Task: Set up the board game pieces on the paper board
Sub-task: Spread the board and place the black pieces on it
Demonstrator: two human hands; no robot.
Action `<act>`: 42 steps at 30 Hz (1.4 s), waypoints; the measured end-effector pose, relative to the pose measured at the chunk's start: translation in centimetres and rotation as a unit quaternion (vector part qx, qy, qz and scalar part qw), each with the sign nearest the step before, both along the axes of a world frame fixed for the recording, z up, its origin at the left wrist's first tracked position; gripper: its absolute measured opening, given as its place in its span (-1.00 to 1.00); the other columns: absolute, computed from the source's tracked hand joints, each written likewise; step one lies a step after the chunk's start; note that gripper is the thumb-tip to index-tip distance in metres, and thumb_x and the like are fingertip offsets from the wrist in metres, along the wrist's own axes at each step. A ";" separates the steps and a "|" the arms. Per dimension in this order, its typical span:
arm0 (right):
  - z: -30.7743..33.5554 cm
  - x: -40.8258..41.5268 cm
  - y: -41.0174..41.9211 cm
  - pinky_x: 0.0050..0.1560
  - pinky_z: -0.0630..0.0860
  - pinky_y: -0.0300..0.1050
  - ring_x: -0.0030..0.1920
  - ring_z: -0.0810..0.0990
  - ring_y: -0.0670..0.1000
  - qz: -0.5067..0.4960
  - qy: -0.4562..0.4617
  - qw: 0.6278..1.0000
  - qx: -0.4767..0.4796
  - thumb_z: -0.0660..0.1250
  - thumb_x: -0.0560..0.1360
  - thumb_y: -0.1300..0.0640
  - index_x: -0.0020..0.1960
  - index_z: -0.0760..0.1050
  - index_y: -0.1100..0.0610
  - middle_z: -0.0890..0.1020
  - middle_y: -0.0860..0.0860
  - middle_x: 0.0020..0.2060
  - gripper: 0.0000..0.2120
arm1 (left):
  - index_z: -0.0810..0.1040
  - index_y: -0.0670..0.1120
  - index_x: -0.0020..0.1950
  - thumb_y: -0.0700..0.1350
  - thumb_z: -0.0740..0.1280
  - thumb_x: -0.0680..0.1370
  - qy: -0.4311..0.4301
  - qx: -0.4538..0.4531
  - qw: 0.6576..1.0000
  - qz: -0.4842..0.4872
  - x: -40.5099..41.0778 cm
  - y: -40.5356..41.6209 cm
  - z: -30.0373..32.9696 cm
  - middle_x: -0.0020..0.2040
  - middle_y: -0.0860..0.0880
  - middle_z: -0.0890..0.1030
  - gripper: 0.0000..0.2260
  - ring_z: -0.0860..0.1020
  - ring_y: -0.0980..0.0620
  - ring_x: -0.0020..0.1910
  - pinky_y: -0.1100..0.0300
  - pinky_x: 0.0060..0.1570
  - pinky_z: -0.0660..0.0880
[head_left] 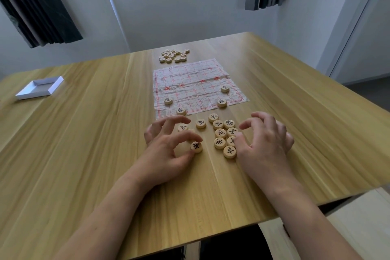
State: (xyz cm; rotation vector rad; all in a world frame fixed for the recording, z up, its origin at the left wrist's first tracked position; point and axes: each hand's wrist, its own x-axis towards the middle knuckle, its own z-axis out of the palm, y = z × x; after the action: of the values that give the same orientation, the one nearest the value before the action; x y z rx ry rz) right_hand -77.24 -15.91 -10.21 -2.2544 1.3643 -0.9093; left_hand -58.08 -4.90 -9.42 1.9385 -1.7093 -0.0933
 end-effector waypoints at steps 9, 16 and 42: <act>0.2 0.1 0.3 0.30 0.01 -0.05 0.31 0.20 -0.03 0.022 0.015 1.000 -0.011 0.26 0.50 0.01 0.02 0.46 -0.06 0.37 -0.09 0.27 -0.89 | 0.55 0.30 0.01 0.27 0.30 0.39 -0.014 0.011 1.000 0.021 0.0 -0.1 -0.2 0.32 0.33 0.23 -0.77 -0.02 0.16 0.46 0.04 0.40 -0.18; 0.2 0.3 0.3 0.30 0.00 -0.04 0.32 0.20 -0.02 0.030 0.022 0.999 -0.018 0.25 0.50 -0.01 0.03 0.46 -0.06 0.37 -0.08 0.28 -0.88 | 0.57 0.30 -0.02 0.30 0.29 0.38 -0.014 0.014 1.000 0.019 0.2 -0.2 -0.2 0.33 0.34 0.23 -0.76 -0.03 0.16 0.46 0.01 0.41 -0.16; 3.7 7.7 -2.5 0.34 -0.16 0.01 0.40 -0.03 -0.06 0.203 0.170 0.964 -0.012 0.26 0.48 -0.12 0.22 0.46 -0.20 0.22 -0.15 0.39 -0.69 | 0.61 0.18 -0.16 0.13 0.39 0.31 0.037 -0.035 0.987 0.154 5.0 0.6 0.2 0.24 0.36 0.33 -0.86 0.09 0.21 0.33 0.07 0.34 -0.04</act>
State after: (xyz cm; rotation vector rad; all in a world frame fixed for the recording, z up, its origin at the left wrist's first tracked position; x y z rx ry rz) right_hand -69.56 -18.38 -6.55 -2.6580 0.9493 -0.4172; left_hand -53.10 -4.28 -9.18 2.0937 -1.3291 0.0103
